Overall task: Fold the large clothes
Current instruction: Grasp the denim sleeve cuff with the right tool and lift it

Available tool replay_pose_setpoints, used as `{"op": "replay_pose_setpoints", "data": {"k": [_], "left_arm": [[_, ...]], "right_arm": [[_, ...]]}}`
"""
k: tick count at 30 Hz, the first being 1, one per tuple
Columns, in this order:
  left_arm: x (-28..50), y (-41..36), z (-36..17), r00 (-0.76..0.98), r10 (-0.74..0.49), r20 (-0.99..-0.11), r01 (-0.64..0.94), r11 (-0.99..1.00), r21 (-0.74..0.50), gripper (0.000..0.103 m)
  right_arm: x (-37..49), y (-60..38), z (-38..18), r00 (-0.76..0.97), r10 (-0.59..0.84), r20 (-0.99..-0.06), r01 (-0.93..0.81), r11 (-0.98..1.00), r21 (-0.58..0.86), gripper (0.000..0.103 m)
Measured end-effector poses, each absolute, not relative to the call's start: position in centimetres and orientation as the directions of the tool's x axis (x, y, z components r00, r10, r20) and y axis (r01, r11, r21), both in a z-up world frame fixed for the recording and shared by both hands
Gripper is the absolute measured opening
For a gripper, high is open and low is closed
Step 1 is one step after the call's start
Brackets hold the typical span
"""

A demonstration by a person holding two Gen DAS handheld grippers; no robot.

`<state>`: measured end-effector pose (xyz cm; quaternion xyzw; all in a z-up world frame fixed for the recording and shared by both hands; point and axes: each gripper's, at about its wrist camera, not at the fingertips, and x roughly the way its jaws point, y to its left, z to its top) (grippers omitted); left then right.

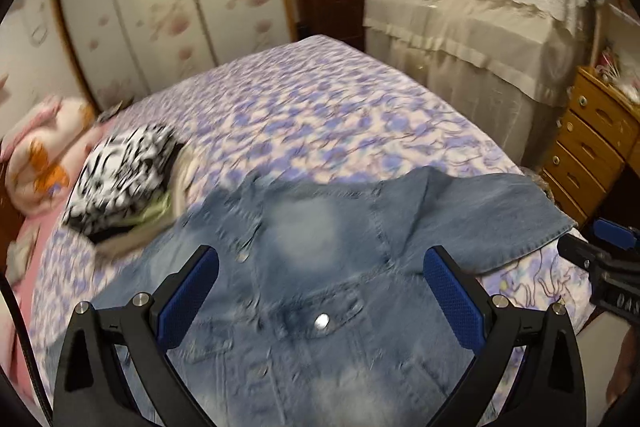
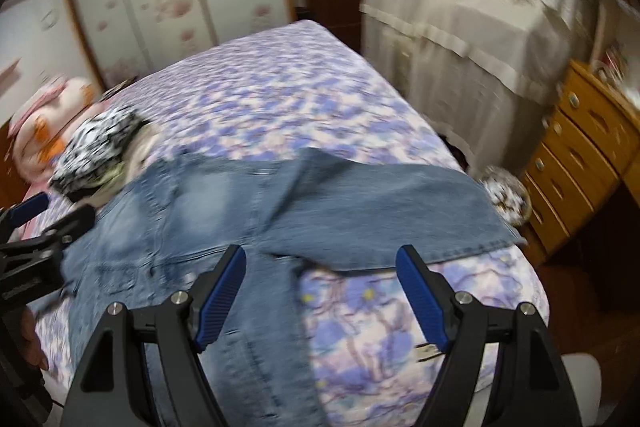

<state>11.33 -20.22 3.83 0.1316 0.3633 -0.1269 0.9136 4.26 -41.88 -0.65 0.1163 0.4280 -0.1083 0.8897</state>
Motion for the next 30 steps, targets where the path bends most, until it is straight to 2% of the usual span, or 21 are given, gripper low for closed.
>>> {"op": "replay_pose_setpoints", "data": {"k": [8,15,21,25,26,27,28,29,30], "left_arm": [[15.9,-26.7,-0.6,0.6,-0.216,-0.77,0.395,0.917,0.051,0.101],[17.9,-30.6,-5.8,0.569,-0.178,-0.803,0.41,0.908,0.089,0.101],[20.4,-32.3,-9.3,0.503,-0.191,-0.843,0.408,0.912,0.037,0.101],[21.3,-33.3,-10.7,0.485,-0.179,-0.856,0.41,0.911,0.041,0.101],[21.4,-33.4,-11.0,0.484,-0.178,-0.857,0.41,0.911,0.043,0.101],[21.3,-33.4,-11.0,0.484,-0.18,-0.857,0.411,0.911,0.041,0.101],[21.2,-33.1,-11.0,0.482,-0.184,-0.857,0.413,0.91,0.036,0.101],[21.1,-32.9,-11.0,0.481,-0.187,-0.856,0.413,0.91,0.033,0.101],[21.0,-32.5,-10.9,0.482,-0.187,-0.856,0.411,0.911,0.032,0.101]], "right_arm": [[4.8,-50.9,-7.4,0.533,-0.059,-0.844,0.464,0.855,0.233,0.078],[4.2,-58.3,-13.6,0.491,-0.046,-0.87,0.617,0.723,0.31,0.078],[4.2,-62.4,-17.5,0.5,0.002,-0.866,0.69,0.604,0.399,0.078],[5.5,-63.4,-18.2,0.501,-0.053,-0.864,0.714,0.589,0.378,0.077],[5.9,-63.6,-18.2,0.494,-0.067,-0.867,0.719,0.591,0.365,0.075],[6.4,-63.8,-18.3,0.484,-0.086,-0.871,0.728,0.592,0.346,0.067],[6.9,-64.0,-18.4,0.464,-0.111,-0.879,0.741,0.593,0.317,0.055],[7.3,-64.2,-18.5,0.445,-0.129,-0.886,0.751,0.593,0.291,0.048],[7.7,-64.3,-18.4,0.433,-0.154,-0.888,0.76,0.593,0.267,0.031]]}}
